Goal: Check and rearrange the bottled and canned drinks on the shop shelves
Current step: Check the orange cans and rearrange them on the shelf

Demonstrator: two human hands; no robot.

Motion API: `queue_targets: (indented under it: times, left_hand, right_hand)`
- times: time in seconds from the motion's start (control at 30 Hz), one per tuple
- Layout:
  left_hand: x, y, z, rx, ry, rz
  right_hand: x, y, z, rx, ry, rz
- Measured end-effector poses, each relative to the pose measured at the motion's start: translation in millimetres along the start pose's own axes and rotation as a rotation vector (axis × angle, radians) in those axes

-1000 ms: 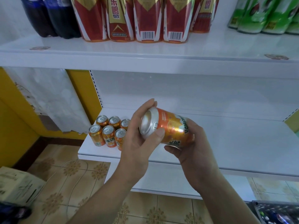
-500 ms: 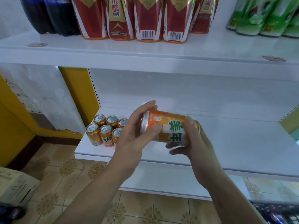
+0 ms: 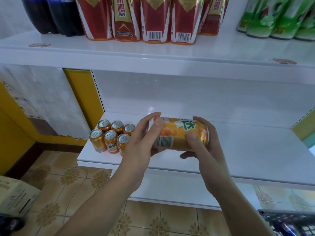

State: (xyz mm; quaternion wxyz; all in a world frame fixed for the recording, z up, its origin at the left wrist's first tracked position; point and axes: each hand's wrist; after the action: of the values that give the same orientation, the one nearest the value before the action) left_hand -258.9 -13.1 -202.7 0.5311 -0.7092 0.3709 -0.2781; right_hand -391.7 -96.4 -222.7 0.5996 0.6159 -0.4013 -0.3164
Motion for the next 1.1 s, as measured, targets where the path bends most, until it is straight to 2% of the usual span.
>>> queue_targets:
  times: [0.13,0.23,0.33,0.43,0.5,0.63,0.7,0.77,0.87,1.1]
  left_hand:
    - [-5,3,0,0.041,0.055,-0.081]
    - [-3,1,-4,-0.065,-0.053,-0.017]
    - [-2,0,-4,-0.056,-0.060,0.034]
    - [-5,-1,-6,0.020,0.021,-0.042]
    - [-5,-2,-8,0.036,-0.005,-0.094]
    - [-3,-2,-9,0.104,-0.098,-0.049]
    - [-3,-1,-5,0.101,-0.027,-0.030]
    - [-2,1,-3,0.040,0.051,-0.026]
    - [-2,2,0,-0.045,0.120,-0.068]
    - [-4,3,8,-0.055,0.263,-0.099]
  right_hand:
    - [1,4,-4,0.052,-0.025,-0.158]
    - [-2,2,-4,-0.007,0.012,-0.062]
    - [-2,0,-2,-0.040,0.015,0.017]
    - [-1,4,-6,0.065,-0.026,-0.138]
    - [-2,1,-6,0.098,-0.008,-0.212]
    - [-5,-4,-8,0.190,-0.035,-0.176]
    - [-4,-5,-12,0.315,-0.076,-0.240]
    - [-1,-6,-17,0.464,-0.099,-0.382]
    - [2,-6,-24,0.533,-0.036,-0.525]
    - [1,-3,-32,0.610,0.054,-0.603]
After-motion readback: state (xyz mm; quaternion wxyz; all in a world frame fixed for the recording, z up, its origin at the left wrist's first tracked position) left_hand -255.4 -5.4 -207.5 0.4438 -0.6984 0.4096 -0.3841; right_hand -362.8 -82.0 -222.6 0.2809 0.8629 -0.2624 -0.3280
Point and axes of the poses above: each hand's wrist, its own x-axis towards the middle knuckle, its own z-axis out of the back of the hand, y = z × x, and after that the axes turned 3 degrees about -y, right-handed
